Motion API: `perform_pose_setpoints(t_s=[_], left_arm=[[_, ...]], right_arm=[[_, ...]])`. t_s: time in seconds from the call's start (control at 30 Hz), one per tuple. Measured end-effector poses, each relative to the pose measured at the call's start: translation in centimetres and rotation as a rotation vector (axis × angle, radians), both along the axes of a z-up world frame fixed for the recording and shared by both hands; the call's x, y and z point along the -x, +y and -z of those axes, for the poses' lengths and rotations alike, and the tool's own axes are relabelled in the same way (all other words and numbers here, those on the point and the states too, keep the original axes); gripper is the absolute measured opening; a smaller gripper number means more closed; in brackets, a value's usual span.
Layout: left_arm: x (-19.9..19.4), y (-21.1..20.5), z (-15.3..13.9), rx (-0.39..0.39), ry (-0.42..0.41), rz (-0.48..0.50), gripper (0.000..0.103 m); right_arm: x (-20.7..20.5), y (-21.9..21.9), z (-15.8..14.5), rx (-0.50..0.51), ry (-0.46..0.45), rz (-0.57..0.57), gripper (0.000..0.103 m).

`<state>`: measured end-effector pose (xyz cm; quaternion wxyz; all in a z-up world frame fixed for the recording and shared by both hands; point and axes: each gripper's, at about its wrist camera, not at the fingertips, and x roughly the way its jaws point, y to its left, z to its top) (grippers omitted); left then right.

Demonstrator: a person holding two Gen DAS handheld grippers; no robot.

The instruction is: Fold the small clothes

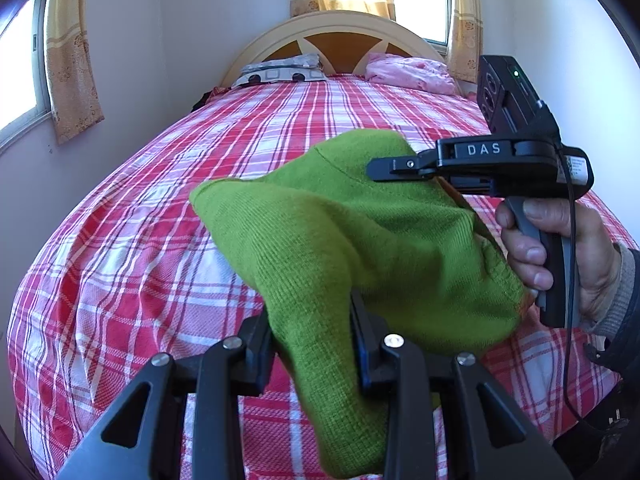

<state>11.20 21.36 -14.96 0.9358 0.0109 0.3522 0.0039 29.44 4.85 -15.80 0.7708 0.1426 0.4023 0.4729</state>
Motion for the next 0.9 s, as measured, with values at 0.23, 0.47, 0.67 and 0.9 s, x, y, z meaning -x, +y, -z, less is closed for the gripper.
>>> perform_pose_setpoints(t_s=[0.23,0.47,0.67,0.9], left_arm=[[0.3,0.6,0.9,0.006,0.006,0.002,0.033],[0.6,0.9,1.7,0.011,0.014,0.006,0.033],[1.0,1.2,2.6,0.024,0.025,0.005,0.033],[1.1,0.6,3.5,-0.028,0.017,0.009,0.039]], right_arm=[[-0.3,0.6,0.7,0.01,0.015,0.004,0.026],[-0.5,1.0,0.5,0.023,0.015,0.008,0.026],[-0.5,1.4,0.6,0.04,0.016,0.006,0.026],[-1.2,1.1,1.8,0.092,0.036,0.034,0.026]])
